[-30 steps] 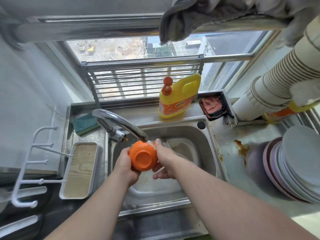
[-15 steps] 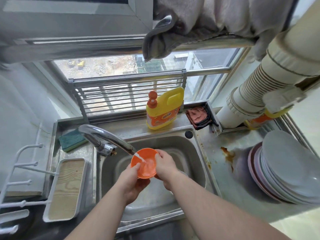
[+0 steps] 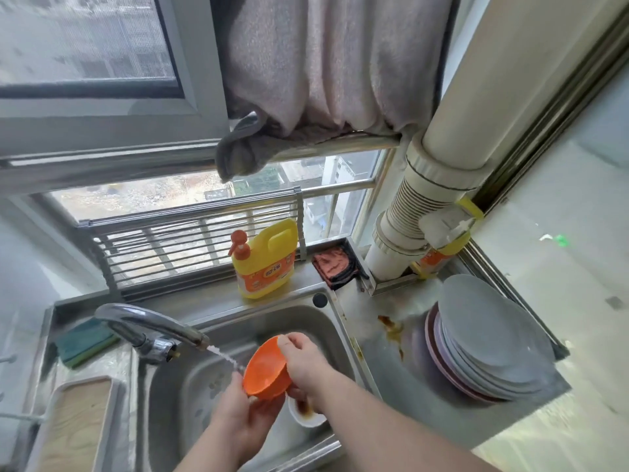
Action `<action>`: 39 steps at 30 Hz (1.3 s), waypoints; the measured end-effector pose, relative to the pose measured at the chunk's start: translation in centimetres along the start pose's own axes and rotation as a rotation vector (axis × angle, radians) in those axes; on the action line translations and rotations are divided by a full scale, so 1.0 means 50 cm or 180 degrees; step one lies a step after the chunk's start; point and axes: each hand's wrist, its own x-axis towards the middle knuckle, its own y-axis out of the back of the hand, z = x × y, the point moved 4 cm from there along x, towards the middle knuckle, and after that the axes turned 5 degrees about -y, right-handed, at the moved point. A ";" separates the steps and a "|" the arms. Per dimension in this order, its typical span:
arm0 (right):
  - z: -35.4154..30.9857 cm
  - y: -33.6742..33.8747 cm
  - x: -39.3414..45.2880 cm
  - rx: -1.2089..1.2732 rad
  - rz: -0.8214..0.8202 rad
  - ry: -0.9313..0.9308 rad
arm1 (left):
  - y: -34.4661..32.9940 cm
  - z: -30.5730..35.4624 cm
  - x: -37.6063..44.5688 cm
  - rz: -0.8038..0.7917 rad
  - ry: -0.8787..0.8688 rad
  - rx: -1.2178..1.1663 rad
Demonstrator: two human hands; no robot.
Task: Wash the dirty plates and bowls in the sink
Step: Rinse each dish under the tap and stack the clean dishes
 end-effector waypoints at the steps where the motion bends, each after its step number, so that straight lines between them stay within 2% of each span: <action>1: -0.010 0.008 -0.006 -0.0394 0.0113 0.0222 | -0.003 -0.009 0.000 0.0032 0.0125 -0.0101; 5: -0.050 0.031 -0.047 -0.1891 0.0321 0.0863 | -0.035 -0.031 -0.028 0.0053 0.0274 -0.0074; 8: -0.078 0.036 -0.084 -0.3100 0.0335 0.1757 | -0.060 -0.047 -0.053 0.0250 0.0512 -0.0212; 10: -0.080 0.045 -0.099 -0.3463 0.0329 0.2271 | -0.068 -0.054 -0.058 0.0335 0.0578 -0.0235; 16: -0.069 0.092 -0.093 -0.3285 0.0346 0.2522 | -0.109 -0.076 -0.065 0.0221 0.0177 0.0069; 19: -0.073 0.153 -0.113 -0.2079 0.0439 0.2127 | -0.139 -0.091 -0.086 0.0325 -0.0113 0.0350; 21: -0.070 0.207 -0.121 -0.1187 0.0411 0.1727 | -0.164 -0.107 -0.099 0.0440 -0.0441 0.0558; 22: -0.064 0.237 -0.120 -0.0980 0.0433 0.1624 | -0.180 -0.116 -0.106 0.0449 -0.0660 0.0749; 26: -0.035 0.395 -0.116 -0.0925 0.0866 0.1491 | -0.292 -0.174 -0.144 0.0127 -0.1751 0.1570; 28: -0.024 0.491 -0.121 -0.1213 0.1127 0.1481 | -0.364 -0.219 -0.162 -0.0135 -0.2055 0.1888; 30: -0.016 0.593 -0.130 -0.1489 0.1405 0.1481 | -0.439 -0.272 -0.177 -0.0402 -0.1995 0.2141; 34: 0.030 0.778 -0.120 -0.1488 0.1864 0.1172 | -0.562 -0.388 -0.197 -0.0953 -0.1513 0.2811; 37: 0.080 0.871 -0.097 -0.1228 0.2088 0.0910 | -0.593 -0.432 -0.167 -0.0776 -0.1642 0.3691; 39: 0.109 0.910 -0.077 -0.0736 0.2001 0.0754 | -0.599 -0.434 -0.139 -0.0535 -0.1766 0.4215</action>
